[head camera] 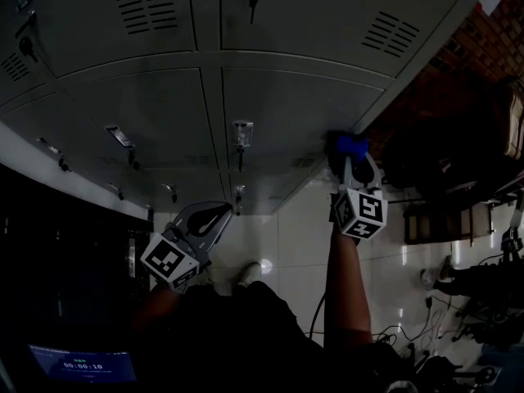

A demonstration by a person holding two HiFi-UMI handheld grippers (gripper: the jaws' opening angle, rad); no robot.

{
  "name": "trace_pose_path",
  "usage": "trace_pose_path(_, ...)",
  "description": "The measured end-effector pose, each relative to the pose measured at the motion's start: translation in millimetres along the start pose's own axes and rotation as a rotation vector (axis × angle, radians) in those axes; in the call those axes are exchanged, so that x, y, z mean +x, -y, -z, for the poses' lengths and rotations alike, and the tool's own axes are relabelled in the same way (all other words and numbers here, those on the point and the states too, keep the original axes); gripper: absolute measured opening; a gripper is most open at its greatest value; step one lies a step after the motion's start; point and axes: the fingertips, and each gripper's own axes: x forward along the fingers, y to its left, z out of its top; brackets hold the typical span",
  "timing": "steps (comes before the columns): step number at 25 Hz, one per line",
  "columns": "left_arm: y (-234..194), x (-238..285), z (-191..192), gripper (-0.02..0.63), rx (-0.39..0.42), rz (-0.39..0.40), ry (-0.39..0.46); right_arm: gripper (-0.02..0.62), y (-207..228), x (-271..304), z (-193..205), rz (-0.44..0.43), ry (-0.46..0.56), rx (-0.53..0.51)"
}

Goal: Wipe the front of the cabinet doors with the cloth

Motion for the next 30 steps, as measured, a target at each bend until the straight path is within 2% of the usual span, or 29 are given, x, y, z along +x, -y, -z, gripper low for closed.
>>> trace_pose_path(3,2.7,-1.0,3.5,0.000,-0.007,-0.001,-0.008,0.084,-0.7,-6.4,3.6,-0.002,0.004,0.023)
trace_pose_path(6,1.5,-7.8,5.9,0.000,-0.011,-0.001,-0.005,0.084,-28.1,-17.6,6.5,-0.044,0.001,0.028)
trace_pose_path(10,-5.3,-27.7,8.8,0.000,-0.014,-0.004,-0.001,0.084,-96.6,-25.6,10.6,-0.151,-0.006,0.032)
trace_pose_path(16,-18.1,-70.0,8.9,0.000,-0.015,-0.038,0.013,0.084,-215.7,-19.9,3.6,-0.367,-0.005,0.004)
trace_pose_path(20,-27.1,-101.0,5.8,0.000,-0.015,-0.079,0.015,0.084,-265.9,-7.1,3.7,-0.444,-0.017,-0.019)
trace_pose_path(24,-36.8,-128.7,5.6,0.000,-0.018,-0.136,0.013,0.084,-277.1,11.0,17.7,-0.435,-0.060,-0.014)
trace_pose_path(30,-45.4,-143.2,9.4,0.000,-0.023,-0.180,0.007,0.084,-238.7,24.3,31.1,-0.345,-0.090,0.027)
